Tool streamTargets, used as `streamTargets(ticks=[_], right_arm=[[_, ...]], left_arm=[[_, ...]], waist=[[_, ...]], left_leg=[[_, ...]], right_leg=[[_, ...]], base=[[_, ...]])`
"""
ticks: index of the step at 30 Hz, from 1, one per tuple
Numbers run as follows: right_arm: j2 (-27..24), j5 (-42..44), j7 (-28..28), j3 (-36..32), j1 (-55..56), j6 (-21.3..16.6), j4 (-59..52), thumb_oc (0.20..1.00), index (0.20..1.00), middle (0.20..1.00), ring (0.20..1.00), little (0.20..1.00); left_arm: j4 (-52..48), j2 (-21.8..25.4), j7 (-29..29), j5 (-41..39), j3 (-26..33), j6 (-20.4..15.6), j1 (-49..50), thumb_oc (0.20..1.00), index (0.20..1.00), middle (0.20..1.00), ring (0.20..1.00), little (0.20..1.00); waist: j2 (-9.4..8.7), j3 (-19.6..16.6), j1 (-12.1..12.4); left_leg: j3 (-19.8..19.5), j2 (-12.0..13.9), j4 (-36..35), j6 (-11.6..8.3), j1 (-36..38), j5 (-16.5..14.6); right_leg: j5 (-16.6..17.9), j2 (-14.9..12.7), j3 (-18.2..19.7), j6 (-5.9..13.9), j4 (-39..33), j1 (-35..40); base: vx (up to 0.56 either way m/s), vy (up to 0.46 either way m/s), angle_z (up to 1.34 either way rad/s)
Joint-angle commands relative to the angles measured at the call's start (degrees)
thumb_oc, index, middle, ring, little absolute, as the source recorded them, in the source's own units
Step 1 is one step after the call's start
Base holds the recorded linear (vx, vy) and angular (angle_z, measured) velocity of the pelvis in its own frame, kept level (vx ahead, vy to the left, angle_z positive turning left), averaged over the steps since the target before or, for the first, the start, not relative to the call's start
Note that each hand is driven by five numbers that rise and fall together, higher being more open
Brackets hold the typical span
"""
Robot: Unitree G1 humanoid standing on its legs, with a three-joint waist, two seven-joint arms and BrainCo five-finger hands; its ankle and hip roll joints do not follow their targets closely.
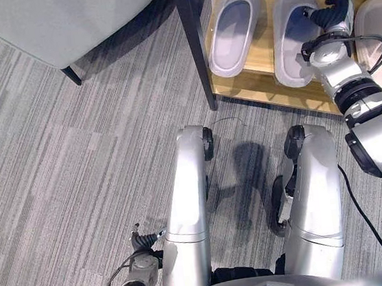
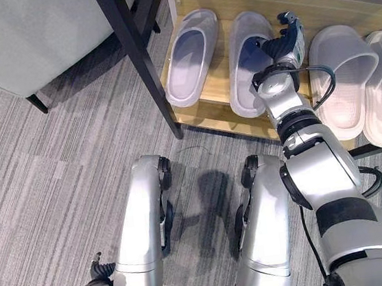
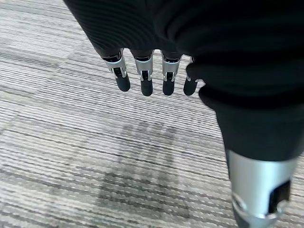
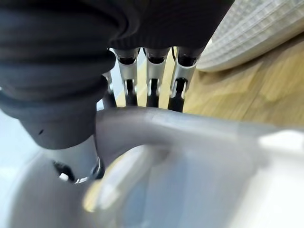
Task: Arrange the slippers neatly on the shoe rack.
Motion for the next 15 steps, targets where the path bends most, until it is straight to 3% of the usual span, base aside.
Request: streamTargets(ticks=[1,9,15], right_arm=[[-0.9,1.9,-1.2,-0.9,-5.6,-3.1,-1.7,1.000,1.000,1.000,1.000,1.000],[-0.5,5.9,-0.6,-2.9,-3.1,-4.5,-4.5,1.000,1.000,1.000,1.000,1.000],[-2.6,6.5,0.3,-6.6,6.6,-7.9,-21.1,1.000,1.000,1.000,1.000,1.000]], left_arm=[[0.1,-1.1,0.0,0.3,-3.7,-0.2,0.6,1.000,1.000,1.000,1.000,1.000],[1.5,-1.4,-0.4,1.0,-3.2,1.1,0.6,1.000,1.000,1.000,1.000,1.000],[-0.3,-1.6,-2.1,0.4,-1.7,0.9,1.4,1.000,1.000,1.000,1.000,1.000]], waist=[[1.19,-1.1,2.4],[0.61,-1.7,1.6],[0.05,-1.7,0.6]], left_leg=[[-3.3,-2.7,4.5,1.72,0.9,-1.4],[-3.3,-2.5,4.4,1.52,0.9,-1.1],[-3.3,-2.7,4.4,1.41,0.9,-0.9]], right_leg=[[7.1,-1.4,6.9,-3.35,2.4,4.4],[7.2,-1.3,6.7,-3.52,2.6,4.4],[7.2,-1.2,6.7,-3.45,2.6,4.2]], base=[[0.00,0.000,0.00],[0.00,0.000,0.00],[0.00,-0.006,0.00]])
